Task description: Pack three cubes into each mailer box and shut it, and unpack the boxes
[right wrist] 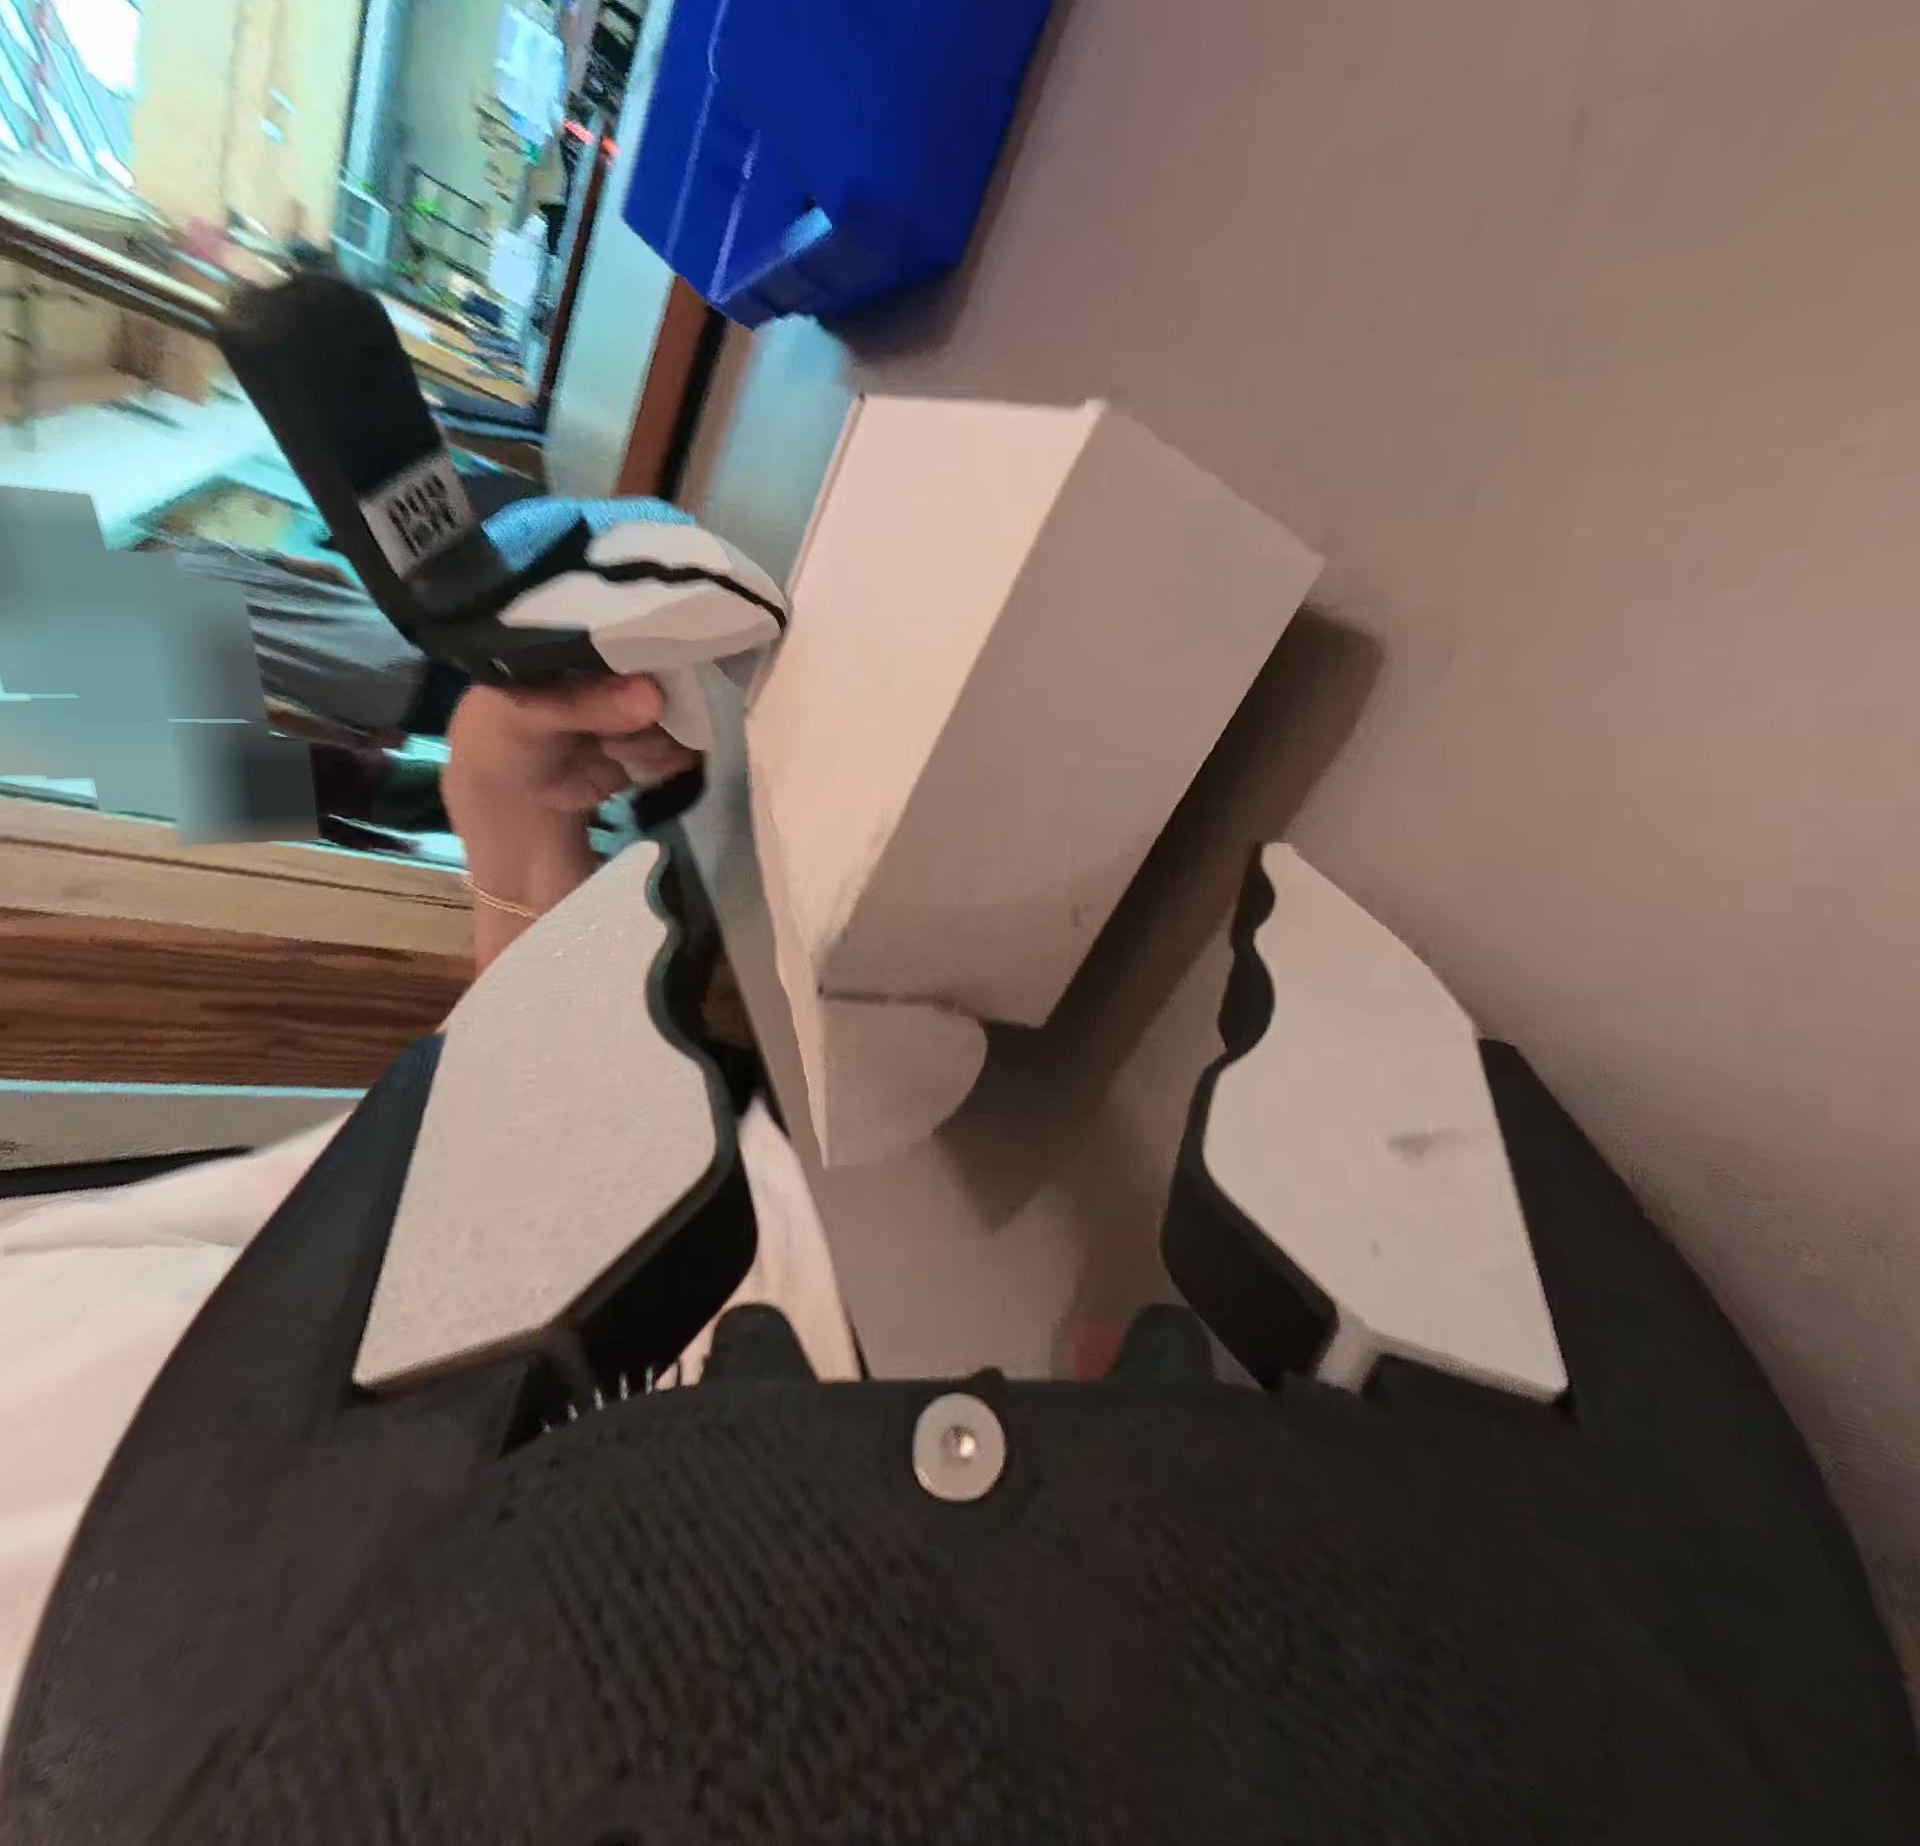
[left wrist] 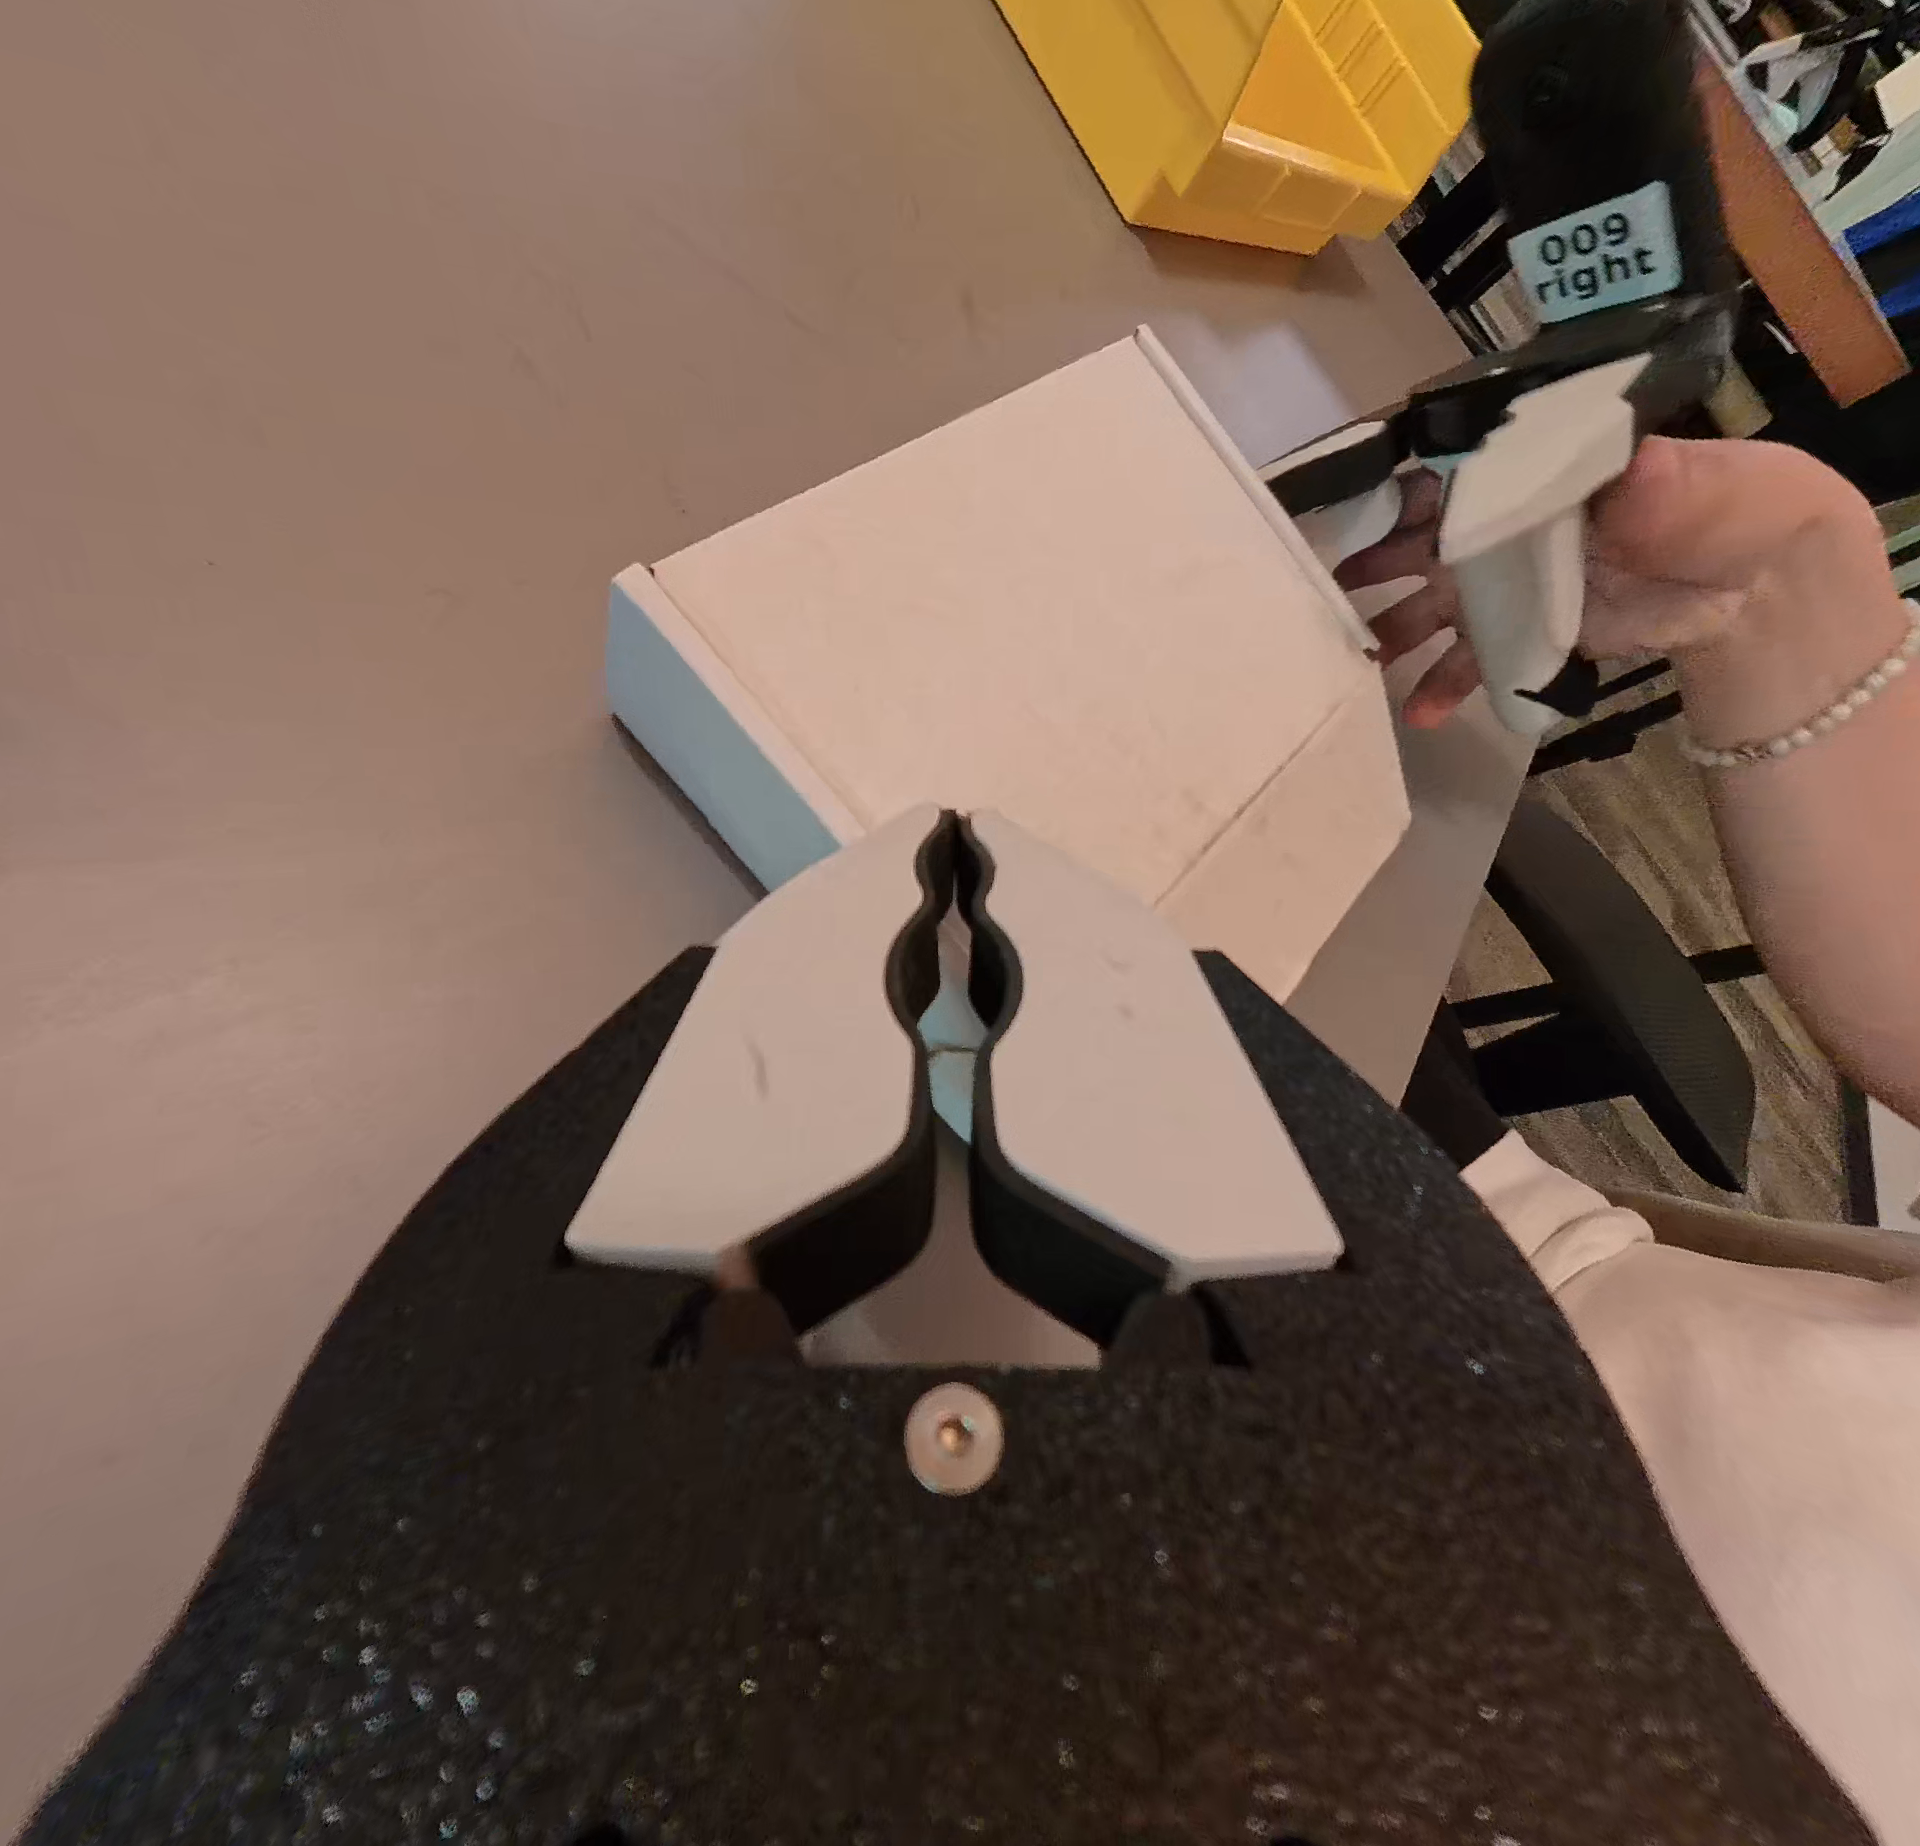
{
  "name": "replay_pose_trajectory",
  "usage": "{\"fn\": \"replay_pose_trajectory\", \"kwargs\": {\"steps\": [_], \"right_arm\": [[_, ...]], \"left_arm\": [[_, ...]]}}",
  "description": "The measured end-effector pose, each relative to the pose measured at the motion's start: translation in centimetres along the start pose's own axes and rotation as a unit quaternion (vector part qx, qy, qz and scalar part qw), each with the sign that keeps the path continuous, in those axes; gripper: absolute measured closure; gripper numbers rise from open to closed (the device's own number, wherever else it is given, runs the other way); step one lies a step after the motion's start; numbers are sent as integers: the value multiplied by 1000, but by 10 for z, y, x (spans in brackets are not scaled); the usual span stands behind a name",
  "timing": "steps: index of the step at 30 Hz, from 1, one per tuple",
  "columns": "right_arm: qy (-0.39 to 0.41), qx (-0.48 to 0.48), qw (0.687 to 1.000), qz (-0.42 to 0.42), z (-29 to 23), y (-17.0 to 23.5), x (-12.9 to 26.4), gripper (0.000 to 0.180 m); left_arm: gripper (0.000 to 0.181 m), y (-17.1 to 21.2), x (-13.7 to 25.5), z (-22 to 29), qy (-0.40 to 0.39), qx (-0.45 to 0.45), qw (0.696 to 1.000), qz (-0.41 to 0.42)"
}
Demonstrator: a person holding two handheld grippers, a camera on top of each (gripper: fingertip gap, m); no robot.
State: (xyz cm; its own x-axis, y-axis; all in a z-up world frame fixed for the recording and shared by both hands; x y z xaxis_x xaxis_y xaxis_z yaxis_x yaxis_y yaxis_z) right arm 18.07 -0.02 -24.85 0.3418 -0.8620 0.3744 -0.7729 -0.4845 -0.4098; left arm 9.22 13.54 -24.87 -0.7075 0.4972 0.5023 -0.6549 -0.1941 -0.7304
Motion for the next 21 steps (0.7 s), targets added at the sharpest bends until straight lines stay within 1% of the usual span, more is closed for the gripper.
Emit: {"fn": "replay_pose_trajectory", "kwargs": {"steps": [2,5,6,9,12,16,17,19,21], "right_arm": [[-22,-36,999,-7,3,-7,-5,86],[-27,-76,996,-23,12,-9,-14,85],[-37,-87,995,-26,10,-9,-17,87],[-70,-99,992,-45,-5,-4,-27,93],[-114,-101,987,-56,-22,-4,-35,106],[-120,-110,985,-59,-21,-10,-38,108],[-124,-116,984,-57,-20,-11,-39,108],[-134,-116,983,-50,-19,-12,-39,109],[-149,-117,981,-36,-17,-13,-38,109]], "left_arm": [[181,0,2,-2,-7,1,1000,1],[181,1,5,-4,-19,-4,1000,2],[181,1,6,-4,-18,-2,1000,4],[181,1,7,-6,-5,10,1000,12],[181,2,9,-9,-10,6,1000,13],[181,2,10,-9,-14,-11,1000,22],[181,2,10,-9,-16,-32,999,23],[172,0,15,-7,-32,-104,994,25],[162,-15,29,2,-52,-205,975,72]]}}
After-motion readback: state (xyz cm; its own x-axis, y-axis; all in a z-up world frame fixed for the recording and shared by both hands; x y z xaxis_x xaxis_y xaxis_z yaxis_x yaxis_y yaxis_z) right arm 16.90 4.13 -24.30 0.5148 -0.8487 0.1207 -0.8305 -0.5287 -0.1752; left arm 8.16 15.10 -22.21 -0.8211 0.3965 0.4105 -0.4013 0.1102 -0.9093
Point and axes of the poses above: each gripper's, where its closed fingertips meet, x back along the fingers, y out of its underside, z = x × y across the jaws, the point moved 2 cm from there along x, back along the fingers, and after that the axes turned 3 degrees about -x, right-handed, at the moved point
